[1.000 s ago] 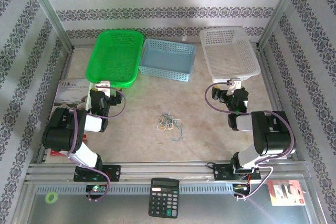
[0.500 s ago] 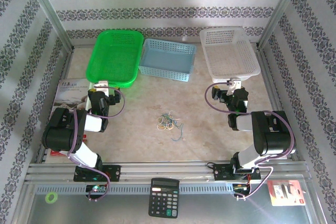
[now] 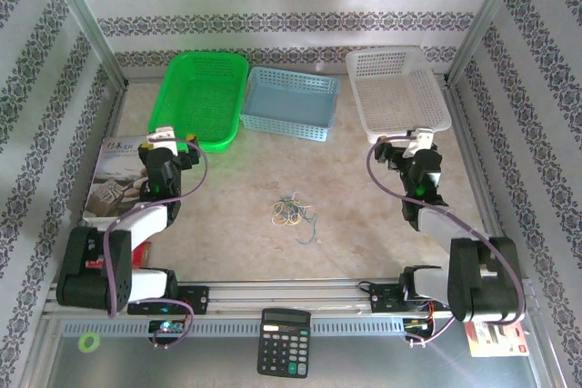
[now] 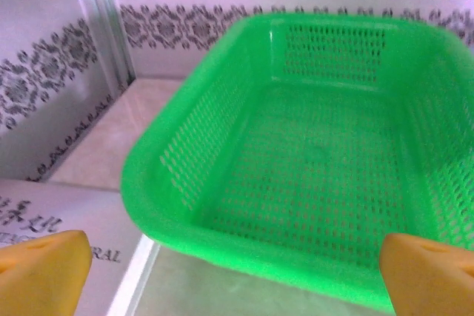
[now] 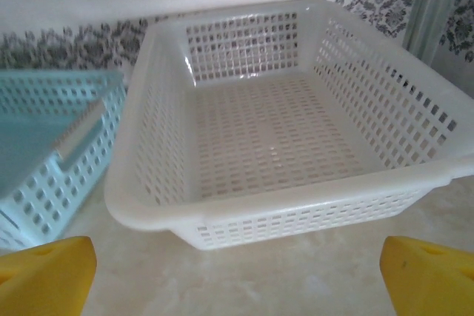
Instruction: Untangle the cables
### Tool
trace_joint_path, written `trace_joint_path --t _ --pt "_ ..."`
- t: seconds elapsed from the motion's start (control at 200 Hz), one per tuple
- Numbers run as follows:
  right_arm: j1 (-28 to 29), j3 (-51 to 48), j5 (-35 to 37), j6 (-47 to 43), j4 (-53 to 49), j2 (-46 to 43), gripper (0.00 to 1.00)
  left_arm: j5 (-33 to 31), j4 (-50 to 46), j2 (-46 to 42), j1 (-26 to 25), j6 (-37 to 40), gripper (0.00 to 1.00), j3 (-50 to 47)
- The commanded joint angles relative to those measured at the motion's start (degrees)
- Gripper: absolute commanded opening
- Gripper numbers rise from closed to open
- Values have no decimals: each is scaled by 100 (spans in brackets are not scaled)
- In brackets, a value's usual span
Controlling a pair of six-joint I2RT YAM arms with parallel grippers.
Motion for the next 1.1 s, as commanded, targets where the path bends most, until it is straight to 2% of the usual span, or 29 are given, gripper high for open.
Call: trace_joint_path --t 0.0,0.125,0.26,0.34,0.47,0.585,0.679,0.779,0.854,0.944,1.094 --pt "-92 139 250 1702 -803 -519 98 -172 -1408 -569 -34 -582 100 405" --pt "-163 -90 -480 2616 -462 -1193 98 161 -2674 -1189 -78 -1303 100 852" --pt "-85 60 -1588 2906 -1001 -1784 98 828 -3935 -1536 -207 -1656 100 1398" --pt "171 143 -1829 2850 -1635 -2088 98 1104 -4338 -1703 -334 -1776 100 1547" --pt "1012 341 -1618 2359 -2827 -2368 96 1522 -4563 -1854 -597 -1991 100 1560" --pt "2066 495 -612 1993 -3759 -2319 96 1674 -4685 -1844 -1045 -1949 100 1597" --pt "2960 561 487 1961 -4306 -2159 98 1642 -4695 -1751 -1527 -1890 100 1631" --pt "3630 548 932 2047 -4559 -1910 98 1477 -4673 -1600 -1999 -1857 100 1674" --pt "3932 528 808 2097 -4550 -1682 98 1294 -4622 -1484 -2314 -1888 100 1661" --pt "4138 615 336 2210 -4522 -1320 90 1096 -4536 -1359 -2576 -2007 100 1572" --pt "4426 866 -476 2459 -4408 -642 79 987 -4534 -1056 -2700 -2337 100 1494"
